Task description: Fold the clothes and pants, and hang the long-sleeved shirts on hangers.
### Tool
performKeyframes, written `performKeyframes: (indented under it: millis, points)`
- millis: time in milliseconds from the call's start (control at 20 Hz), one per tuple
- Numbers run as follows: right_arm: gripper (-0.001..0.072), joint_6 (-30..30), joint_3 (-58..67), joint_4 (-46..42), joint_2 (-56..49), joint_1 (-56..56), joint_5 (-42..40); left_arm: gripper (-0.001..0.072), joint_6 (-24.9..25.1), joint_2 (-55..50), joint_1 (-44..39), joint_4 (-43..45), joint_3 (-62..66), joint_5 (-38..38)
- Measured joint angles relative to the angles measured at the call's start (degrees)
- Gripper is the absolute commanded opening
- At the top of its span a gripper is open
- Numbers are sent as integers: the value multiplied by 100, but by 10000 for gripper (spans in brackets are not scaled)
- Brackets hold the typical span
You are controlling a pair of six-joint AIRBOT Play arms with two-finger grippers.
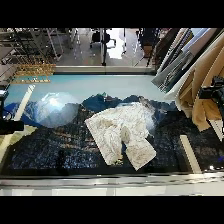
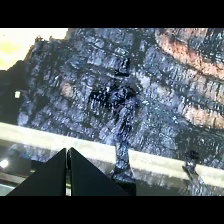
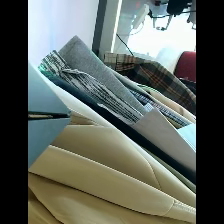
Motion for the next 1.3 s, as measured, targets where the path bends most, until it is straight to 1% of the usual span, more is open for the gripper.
performKeyframes:
  millis: [450, 550, 650, 800, 900, 1000, 1150, 1200, 1250, 1300]
  points:
    - [13, 0, 0, 0, 0, 0, 0, 17, 0, 0, 0, 0, 0, 22]
    - [13, 2, 0, 2, 0, 0, 0, 18, -2, -2, 0, 0, 0, 227]
    - [12, 26, 0, 184, 0, 9, -66, 18, -31, -24, 0, -20, 0, 398]
    - [13, 348, 0, 796, 136, 20, 35, 21, -236, -52, 0, -166, -2, 334]
    - [12, 531, 0, 1071, 424, 22, 407, 20, -291, -57, 0, -376, -4, 136]
    - [12, 629, 0, 1161, 868, 24, 774, 20, -256, -39, 0, -728, -4, 9]
    - [13, 704, 0, 1211, 1672, 24, 1019, 22, 4, -4, -11, -1534, -7, 44]
    - [13, 719, 0, 1250, 1965, 24, 1045, 126, 70, 2, -17, -1882, -17, 122]
    - [14, 726, 2, 1320, 2245, 24, 1049, 526, 127, 4, -28, -2170, -42, 229]
    - [76, 743, 2, 1377, 2472, 24, 1115, 679, 157, 4, -46, -2433, -83, 358]
